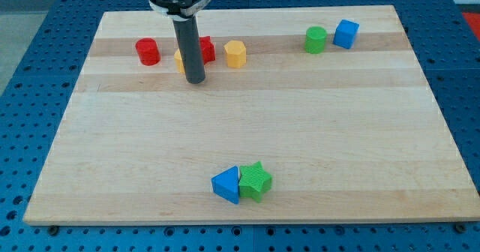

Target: Place the yellow hexagon towards the bottom right side of the red star

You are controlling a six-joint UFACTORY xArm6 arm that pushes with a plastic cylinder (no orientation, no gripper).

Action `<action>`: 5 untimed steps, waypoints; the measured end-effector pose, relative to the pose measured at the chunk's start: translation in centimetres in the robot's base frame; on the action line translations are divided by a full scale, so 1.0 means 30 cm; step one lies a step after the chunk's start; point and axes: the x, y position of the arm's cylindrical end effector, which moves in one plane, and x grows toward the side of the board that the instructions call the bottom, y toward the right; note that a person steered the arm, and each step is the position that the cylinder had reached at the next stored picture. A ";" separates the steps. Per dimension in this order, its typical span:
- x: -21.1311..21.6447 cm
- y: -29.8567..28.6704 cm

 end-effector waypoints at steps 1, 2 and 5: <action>-0.032 -0.068; -0.058 -0.133; 0.082 0.039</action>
